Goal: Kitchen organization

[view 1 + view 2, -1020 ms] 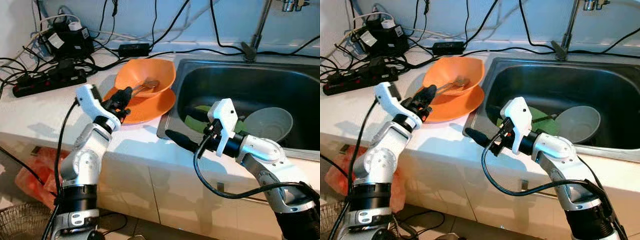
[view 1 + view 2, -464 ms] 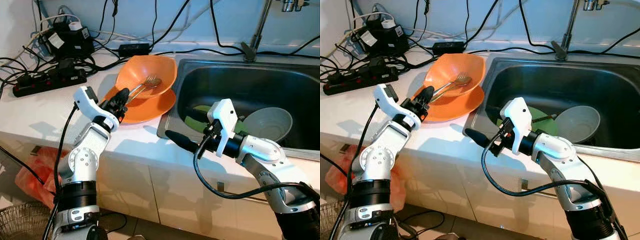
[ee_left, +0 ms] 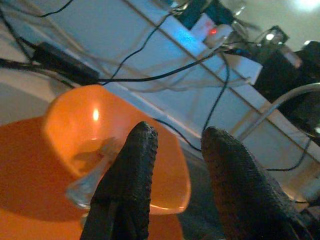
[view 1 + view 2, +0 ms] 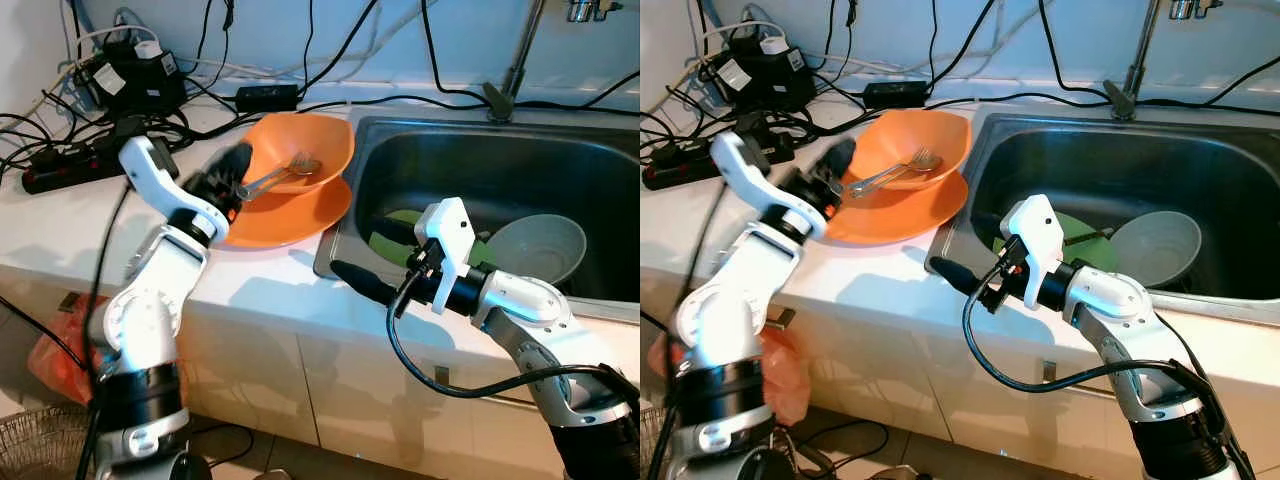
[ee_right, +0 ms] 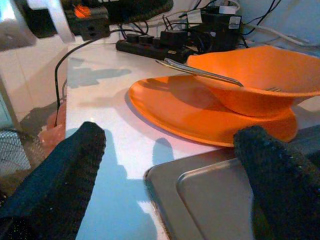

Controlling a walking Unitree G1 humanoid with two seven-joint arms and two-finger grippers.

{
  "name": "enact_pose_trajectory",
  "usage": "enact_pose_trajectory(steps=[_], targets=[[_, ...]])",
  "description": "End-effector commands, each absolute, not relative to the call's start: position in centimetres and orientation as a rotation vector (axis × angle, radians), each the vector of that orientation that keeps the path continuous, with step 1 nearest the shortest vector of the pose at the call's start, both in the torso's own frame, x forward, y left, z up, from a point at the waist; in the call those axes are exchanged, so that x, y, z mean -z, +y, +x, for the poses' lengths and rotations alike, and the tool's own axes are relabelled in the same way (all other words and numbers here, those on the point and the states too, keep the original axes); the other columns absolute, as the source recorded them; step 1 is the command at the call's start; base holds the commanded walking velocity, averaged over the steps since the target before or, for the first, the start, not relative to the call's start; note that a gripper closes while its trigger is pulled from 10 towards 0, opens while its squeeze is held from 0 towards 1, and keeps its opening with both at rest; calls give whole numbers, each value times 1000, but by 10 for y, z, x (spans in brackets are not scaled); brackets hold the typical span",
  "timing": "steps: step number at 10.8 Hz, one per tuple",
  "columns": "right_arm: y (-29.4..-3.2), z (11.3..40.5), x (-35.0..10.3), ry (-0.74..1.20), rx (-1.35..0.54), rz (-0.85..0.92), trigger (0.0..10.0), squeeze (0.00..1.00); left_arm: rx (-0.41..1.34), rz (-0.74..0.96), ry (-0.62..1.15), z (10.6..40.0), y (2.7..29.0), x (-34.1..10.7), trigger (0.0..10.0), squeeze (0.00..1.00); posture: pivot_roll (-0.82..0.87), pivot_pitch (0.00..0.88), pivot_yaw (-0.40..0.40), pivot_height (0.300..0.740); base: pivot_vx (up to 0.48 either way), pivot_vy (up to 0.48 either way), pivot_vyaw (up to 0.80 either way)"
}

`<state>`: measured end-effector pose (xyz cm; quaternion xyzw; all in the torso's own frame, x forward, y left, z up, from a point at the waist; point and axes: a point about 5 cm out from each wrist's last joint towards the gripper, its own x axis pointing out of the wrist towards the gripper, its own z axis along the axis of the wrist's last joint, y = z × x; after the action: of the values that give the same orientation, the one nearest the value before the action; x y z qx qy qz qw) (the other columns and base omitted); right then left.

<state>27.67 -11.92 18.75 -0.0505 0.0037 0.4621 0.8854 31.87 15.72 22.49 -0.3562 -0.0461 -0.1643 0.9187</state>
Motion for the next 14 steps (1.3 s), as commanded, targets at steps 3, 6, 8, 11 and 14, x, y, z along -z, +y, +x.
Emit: enact_pose_trajectory(steps=[3,6,8,11,14], targets=[[-115,277,-190,-7,-987,-114,10000,0,422,-745,-37,288,159,-217,10000,0,133,50,92,740,0,0,0],[-116,279,-189,-5,-991,-114,10000,0,318,-761,17,272,189,-196,10000,0,151,50,83,740,0,0,0],[-113,281,-190,-9,-1003,-113,10000,0,289,-791,93,268,196,-174,10000,0,155,48,77,740,0,0,0],[-113,282,-191,-12,-1009,-118,10000,0,350,-979,113,292,183,-174,10000,0,129,43,74,740,0,0,0],[-116,281,-191,-12,-998,-126,10000,0,364,-1093,90,308,182,-180,10000,0,115,39,82,740,0,0,0]])
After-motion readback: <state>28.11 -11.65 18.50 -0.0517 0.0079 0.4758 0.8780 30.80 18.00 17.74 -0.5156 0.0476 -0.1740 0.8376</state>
